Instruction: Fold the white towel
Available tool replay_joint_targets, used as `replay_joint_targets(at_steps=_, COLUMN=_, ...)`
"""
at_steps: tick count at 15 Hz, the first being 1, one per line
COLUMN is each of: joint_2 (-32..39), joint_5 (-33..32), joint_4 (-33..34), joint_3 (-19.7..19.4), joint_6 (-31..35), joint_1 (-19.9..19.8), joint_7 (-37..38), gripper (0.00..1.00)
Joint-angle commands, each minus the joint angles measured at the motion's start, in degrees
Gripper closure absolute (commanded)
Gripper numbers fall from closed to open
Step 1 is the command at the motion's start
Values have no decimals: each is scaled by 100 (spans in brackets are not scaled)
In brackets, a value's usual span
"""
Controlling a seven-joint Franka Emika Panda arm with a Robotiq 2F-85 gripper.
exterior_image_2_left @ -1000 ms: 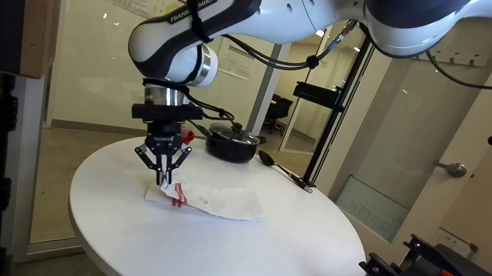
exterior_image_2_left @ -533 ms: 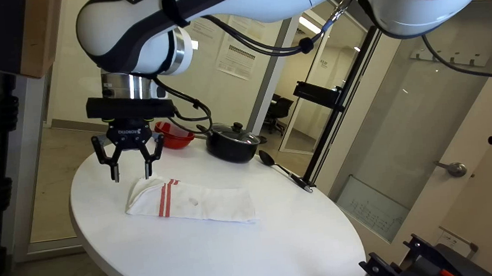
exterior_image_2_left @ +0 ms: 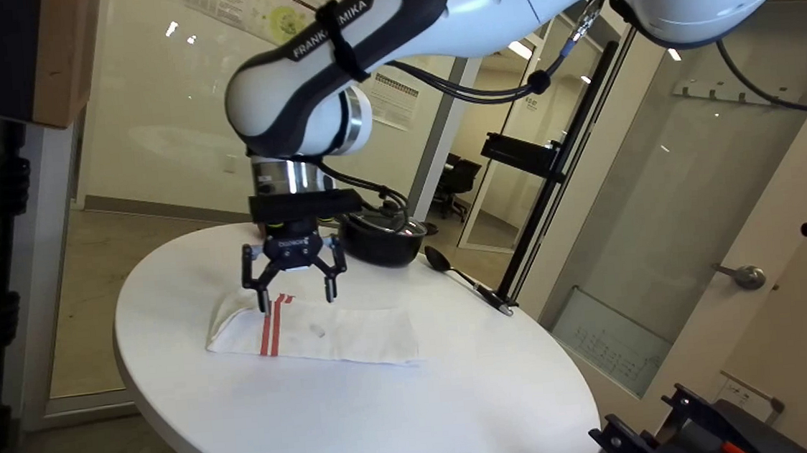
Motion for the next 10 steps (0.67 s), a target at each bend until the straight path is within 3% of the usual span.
replay_joint_targets(at_steps=1, joint_2=-672, joint_5=49, joint_4=-1202, joint_3=-75, joint_6=82, joint_1=-589, joint_7=-515, gripper=0)
replay_joint_targets(at_steps=6, joint_2=-825, joint_5=-27, joint_4=-1849, joint_3=-344, joint_6=146, joint_1=-1237, joint_7=-892, gripper=0)
replay_joint_targets(at_steps=10, joint_2=-1133, joint_5=6, joint_4=-2748, joint_3=-279, joint_6=1480, joint_1=-1695, joint_7=-1541, gripper=0)
